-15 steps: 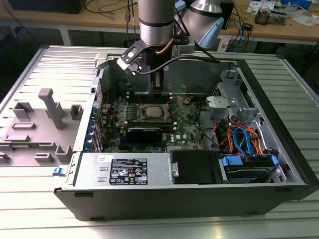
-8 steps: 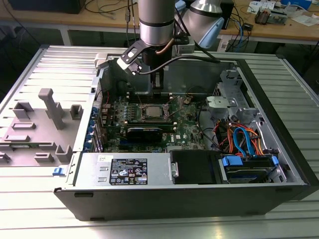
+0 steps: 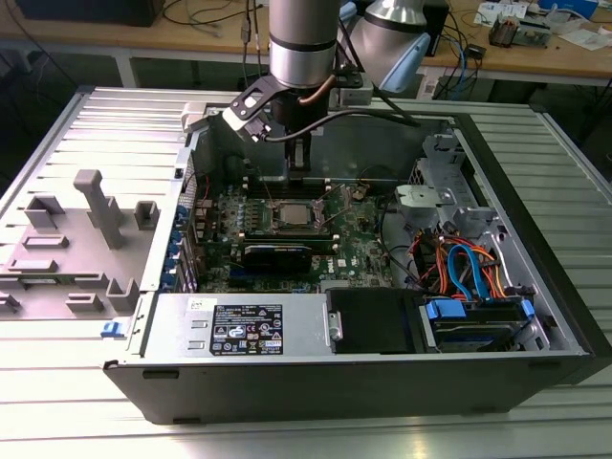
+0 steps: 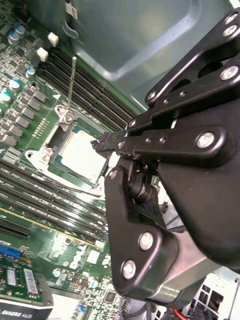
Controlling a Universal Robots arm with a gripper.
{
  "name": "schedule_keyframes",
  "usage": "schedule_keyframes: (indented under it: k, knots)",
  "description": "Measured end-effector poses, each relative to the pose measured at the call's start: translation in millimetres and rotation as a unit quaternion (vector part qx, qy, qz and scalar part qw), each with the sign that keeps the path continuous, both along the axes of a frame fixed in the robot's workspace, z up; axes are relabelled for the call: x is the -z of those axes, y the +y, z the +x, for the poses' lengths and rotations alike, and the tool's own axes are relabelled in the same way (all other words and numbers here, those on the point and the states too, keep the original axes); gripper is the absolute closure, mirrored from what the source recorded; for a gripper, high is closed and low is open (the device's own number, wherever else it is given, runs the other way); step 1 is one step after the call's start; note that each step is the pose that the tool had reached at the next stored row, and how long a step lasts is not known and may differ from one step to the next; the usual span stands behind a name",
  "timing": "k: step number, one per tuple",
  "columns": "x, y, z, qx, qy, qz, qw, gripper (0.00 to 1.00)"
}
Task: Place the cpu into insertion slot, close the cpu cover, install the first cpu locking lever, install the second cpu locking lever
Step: 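Close the cpu cover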
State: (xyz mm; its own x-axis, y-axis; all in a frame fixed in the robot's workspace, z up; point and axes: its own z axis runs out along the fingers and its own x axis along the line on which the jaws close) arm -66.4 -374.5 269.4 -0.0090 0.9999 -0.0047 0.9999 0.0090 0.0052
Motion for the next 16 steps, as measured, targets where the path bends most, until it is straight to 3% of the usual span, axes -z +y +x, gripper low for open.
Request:
schedule_keyframes:
  k: [10,16]
  knots:
    - [0.1,0.0,0.1,0.000,0.0026,0.0001,1.00000,0.89]
    - [0.1,0.0,3.2,0.000,0.0026,0.0001,1.00000,0.89]
